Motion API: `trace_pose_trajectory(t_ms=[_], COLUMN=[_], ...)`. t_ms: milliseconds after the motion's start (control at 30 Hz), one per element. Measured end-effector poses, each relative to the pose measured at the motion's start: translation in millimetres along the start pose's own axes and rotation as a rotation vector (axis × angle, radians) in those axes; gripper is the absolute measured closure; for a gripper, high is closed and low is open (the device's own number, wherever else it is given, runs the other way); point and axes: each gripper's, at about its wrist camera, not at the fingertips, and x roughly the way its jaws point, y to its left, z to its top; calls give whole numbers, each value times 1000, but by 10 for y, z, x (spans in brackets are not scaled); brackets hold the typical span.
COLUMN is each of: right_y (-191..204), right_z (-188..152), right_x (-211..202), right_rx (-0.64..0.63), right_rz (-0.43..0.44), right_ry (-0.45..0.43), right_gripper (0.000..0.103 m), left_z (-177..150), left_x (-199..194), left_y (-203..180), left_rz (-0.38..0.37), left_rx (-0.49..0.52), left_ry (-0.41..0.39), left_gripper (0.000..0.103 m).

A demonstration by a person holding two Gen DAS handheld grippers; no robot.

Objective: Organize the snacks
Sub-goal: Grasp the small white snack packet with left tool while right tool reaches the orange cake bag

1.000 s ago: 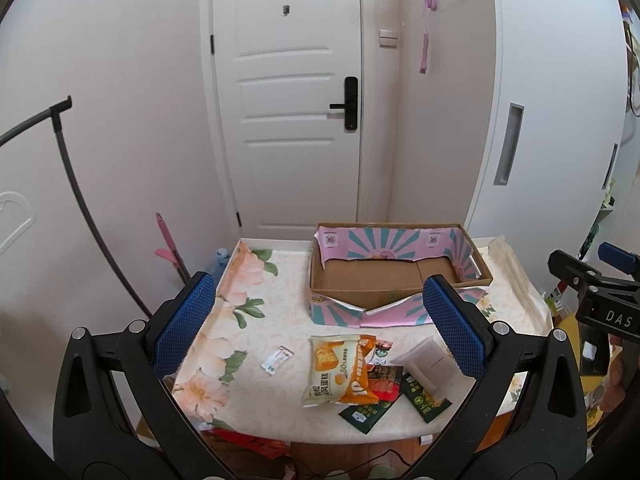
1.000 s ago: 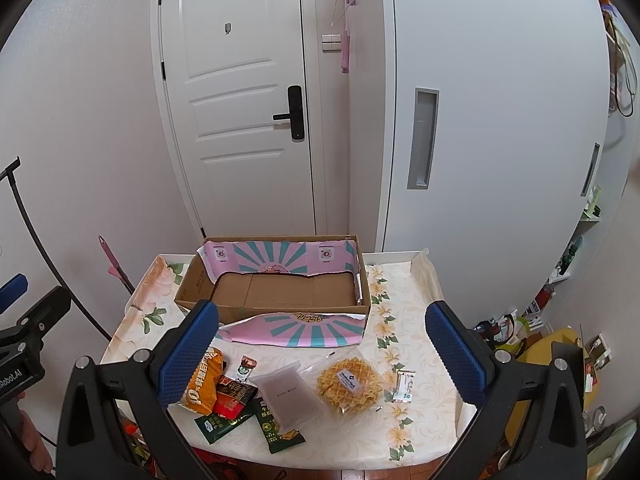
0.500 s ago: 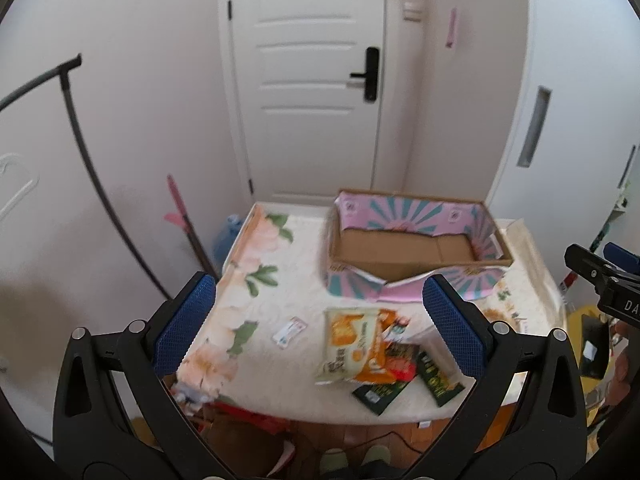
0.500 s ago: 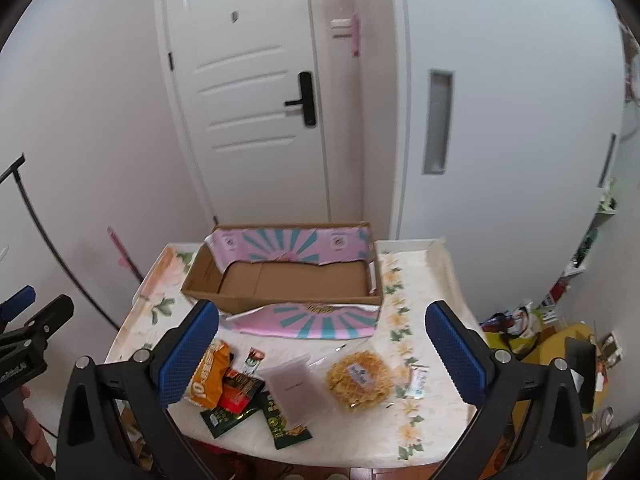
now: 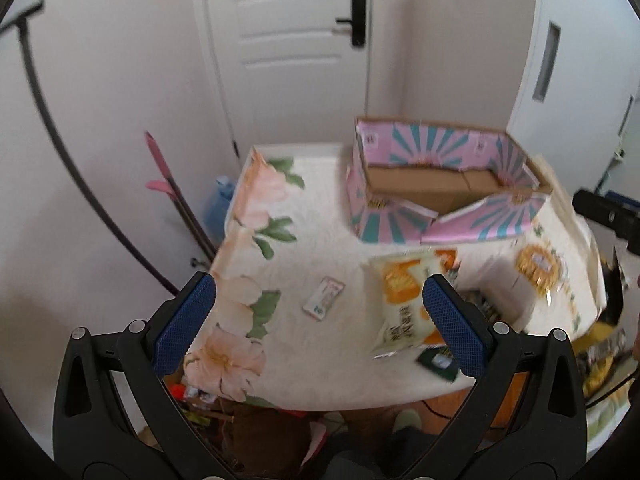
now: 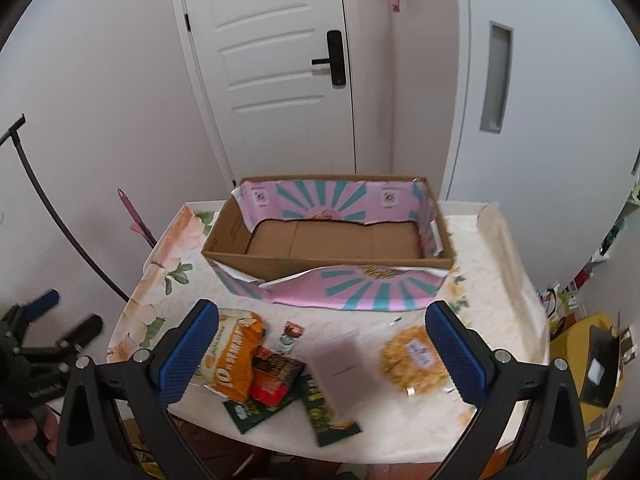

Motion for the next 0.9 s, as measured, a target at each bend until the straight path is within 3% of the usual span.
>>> trace_pose_trajectory(t_ms=[267,400,533,867,900], right_y=[574,787,944,1092,1102], right_z=[-157,-253,-357,-541,-548], right_x=[480,712,976,1326,1341], right_rx=[55,82,113,150,151], right_rz=[-36,-63,-100,-165,-165], right_ry=[64,98,143,188,189], right_gripper=[0,0,0,0,0], left_z=[-198,-272,-331,-383,-390], left_x=[746,1116,1358,1623,1640], left_y=[269,287,232,83,74], left_rz=[-108,-163,-215,-300,-303], left_rx=[116,216,305,412,418], left_ry=[137,190,206,194,194], left_gripper=[3,15,24,39,46])
